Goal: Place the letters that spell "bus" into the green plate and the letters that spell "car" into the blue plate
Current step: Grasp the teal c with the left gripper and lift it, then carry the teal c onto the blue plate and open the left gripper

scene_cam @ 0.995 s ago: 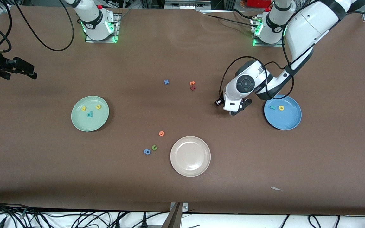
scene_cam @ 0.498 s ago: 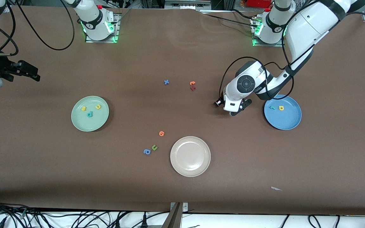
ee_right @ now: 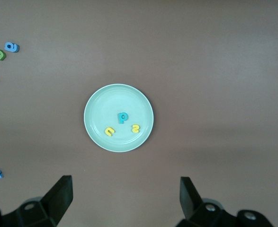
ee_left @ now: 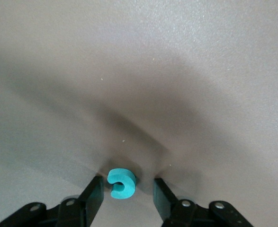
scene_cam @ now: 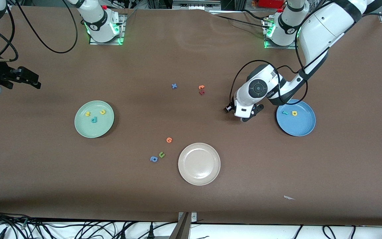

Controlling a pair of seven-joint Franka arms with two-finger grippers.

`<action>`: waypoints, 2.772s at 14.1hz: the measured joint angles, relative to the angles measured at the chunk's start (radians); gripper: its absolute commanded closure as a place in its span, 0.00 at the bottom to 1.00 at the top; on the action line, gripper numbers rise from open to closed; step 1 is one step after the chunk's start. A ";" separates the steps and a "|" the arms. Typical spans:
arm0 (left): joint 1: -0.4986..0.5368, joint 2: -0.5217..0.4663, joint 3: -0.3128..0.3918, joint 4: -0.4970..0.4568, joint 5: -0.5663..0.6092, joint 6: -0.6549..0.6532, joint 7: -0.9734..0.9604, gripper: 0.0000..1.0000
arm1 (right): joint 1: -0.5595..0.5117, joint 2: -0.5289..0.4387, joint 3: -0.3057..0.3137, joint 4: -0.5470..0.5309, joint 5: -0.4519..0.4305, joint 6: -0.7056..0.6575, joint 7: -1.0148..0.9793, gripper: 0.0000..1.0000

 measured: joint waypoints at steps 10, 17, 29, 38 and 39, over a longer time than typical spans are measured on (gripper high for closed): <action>0.000 -0.001 0.001 0.001 0.000 -0.001 0.000 0.87 | 0.001 0.016 0.004 0.000 0.001 0.003 0.000 0.00; 0.014 -0.001 0.014 0.018 0.000 -0.004 0.008 0.88 | 0.001 0.015 0.004 0.000 0.001 -0.001 0.000 0.00; 0.575 -0.056 -0.211 0.058 0.004 -0.356 0.548 0.90 | 0.000 0.015 0.003 0.002 0.001 -0.016 0.000 0.00; 0.694 -0.018 -0.171 0.093 0.215 -0.404 0.735 0.79 | 0.000 0.015 0.003 0.002 0.001 -0.017 -0.001 0.00; 0.694 -0.010 -0.169 0.093 0.216 -0.404 0.735 0.64 | 0.000 0.015 0.003 0.002 0.001 -0.017 -0.001 0.00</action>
